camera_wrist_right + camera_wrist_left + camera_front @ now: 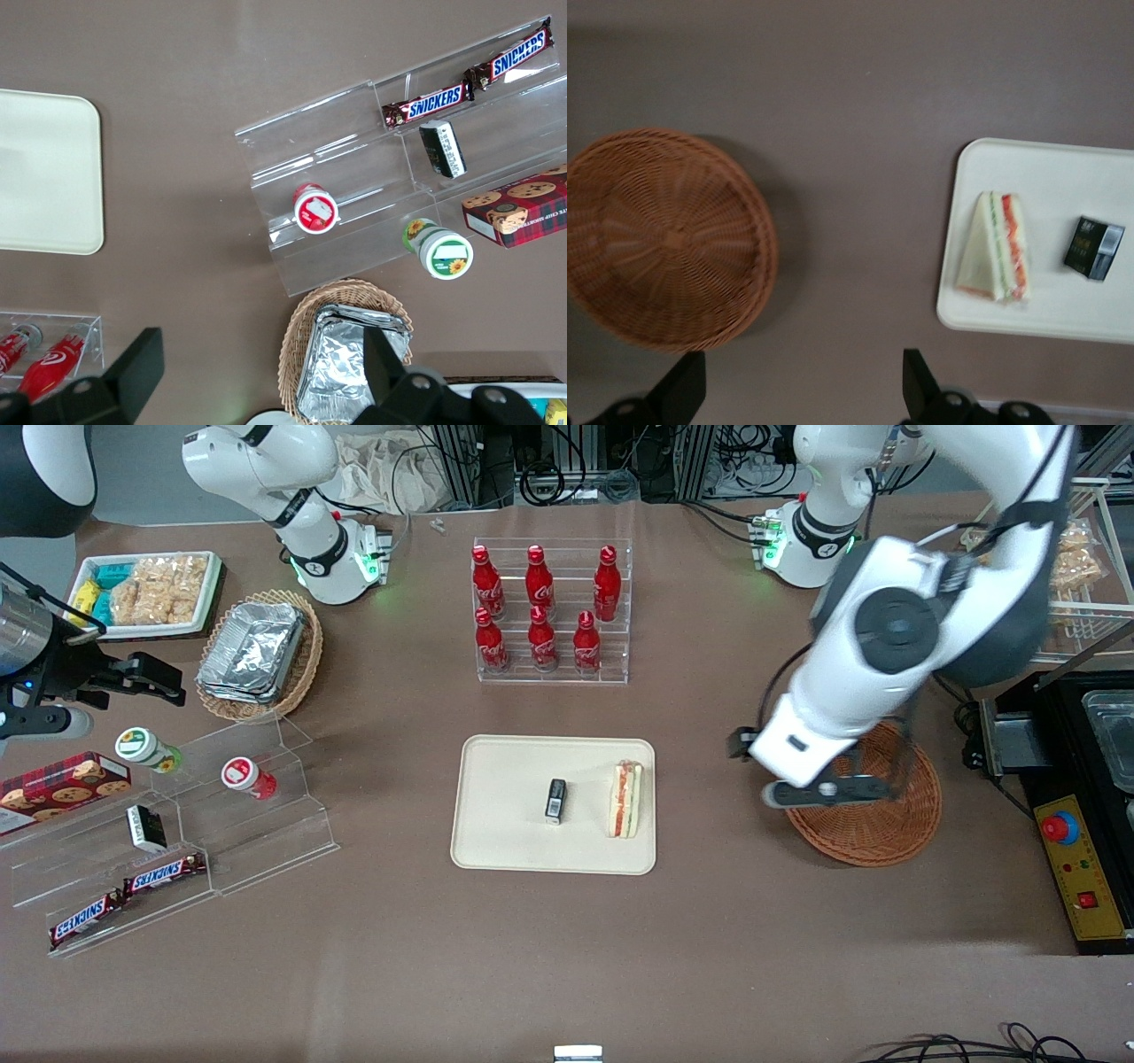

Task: Place sandwich from basket to tray
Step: 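Open the left gripper and raise it away from the tray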

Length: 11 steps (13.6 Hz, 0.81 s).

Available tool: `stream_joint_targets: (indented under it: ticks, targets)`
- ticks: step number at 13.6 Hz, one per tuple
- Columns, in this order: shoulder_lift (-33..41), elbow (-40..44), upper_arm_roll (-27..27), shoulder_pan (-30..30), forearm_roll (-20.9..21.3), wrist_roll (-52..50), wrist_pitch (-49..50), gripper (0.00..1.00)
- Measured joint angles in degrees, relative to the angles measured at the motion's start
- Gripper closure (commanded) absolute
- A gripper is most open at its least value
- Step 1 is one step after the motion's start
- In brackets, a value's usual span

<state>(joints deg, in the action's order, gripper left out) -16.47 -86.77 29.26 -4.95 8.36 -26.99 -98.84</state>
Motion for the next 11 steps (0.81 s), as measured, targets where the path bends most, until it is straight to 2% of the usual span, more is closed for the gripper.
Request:
stream_joint_targets:
  ticks: [2,3,5,7,11]
  targets:
    - [2.5,1.4,-1.1,-3.3,-1.5,3.9,3.4,0.0]
    - [3.9,1.7,-3.8,-3.1,-3.3,5.9,4.4,0.0]
    - [7.4,1.7,-13.7,0.5,-8.6,13.0,7.4,0.0]
    - [10.9,1.7,-21.8,3.5,-11.3,18.0,11.0,0.0]
    - [14.2,1.6,-23.5,4.8,-11.4,18.9,14.1,0.0]
